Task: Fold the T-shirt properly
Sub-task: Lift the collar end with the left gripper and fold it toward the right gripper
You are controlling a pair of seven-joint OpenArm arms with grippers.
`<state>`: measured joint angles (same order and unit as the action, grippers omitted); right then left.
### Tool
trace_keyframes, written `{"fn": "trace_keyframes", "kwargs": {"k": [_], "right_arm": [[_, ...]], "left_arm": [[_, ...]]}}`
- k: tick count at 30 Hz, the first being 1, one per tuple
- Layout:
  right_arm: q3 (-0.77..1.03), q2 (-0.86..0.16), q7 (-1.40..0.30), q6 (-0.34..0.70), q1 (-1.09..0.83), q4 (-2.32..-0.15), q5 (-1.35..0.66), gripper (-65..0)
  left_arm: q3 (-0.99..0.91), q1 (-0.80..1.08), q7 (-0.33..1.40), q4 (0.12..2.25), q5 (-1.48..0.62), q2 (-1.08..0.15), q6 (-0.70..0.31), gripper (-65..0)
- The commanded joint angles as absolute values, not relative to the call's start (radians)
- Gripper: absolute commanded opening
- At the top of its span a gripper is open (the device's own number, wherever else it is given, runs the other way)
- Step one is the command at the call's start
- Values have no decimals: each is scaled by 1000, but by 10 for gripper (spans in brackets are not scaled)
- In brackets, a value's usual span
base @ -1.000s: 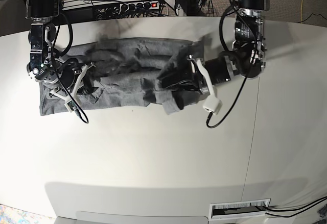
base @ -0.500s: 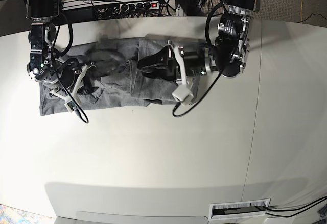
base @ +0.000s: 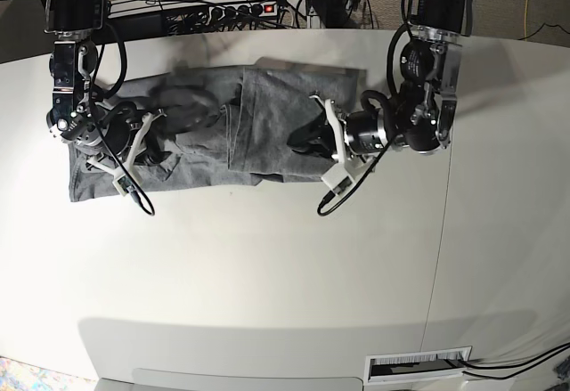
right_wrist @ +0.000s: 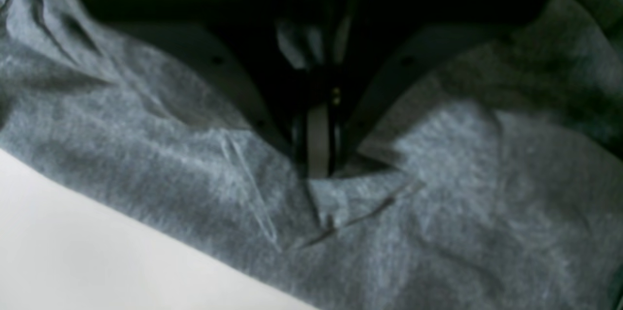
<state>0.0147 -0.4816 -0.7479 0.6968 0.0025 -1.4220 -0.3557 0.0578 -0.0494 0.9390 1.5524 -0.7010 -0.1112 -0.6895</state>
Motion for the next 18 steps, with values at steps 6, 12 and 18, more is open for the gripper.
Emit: {"fn": "trace_keyframes", "kwargs": {"k": [6, 12, 18], "right_arm": [[13, -493, -834, 698, 0, -1457, -321, -650], [15, -494, -891, 696, 0, -1557, -321, -650], [46, -499, -917, 695, 0, -1605, -321, -650]], "left_arm": [[57, -44, 881, 1561, -631, -109, -698, -650], [56, -44, 782, 1428, -443, -123, -616, -650], [56, -44, 769, 1398, -332, -179, -571, -650]]}}
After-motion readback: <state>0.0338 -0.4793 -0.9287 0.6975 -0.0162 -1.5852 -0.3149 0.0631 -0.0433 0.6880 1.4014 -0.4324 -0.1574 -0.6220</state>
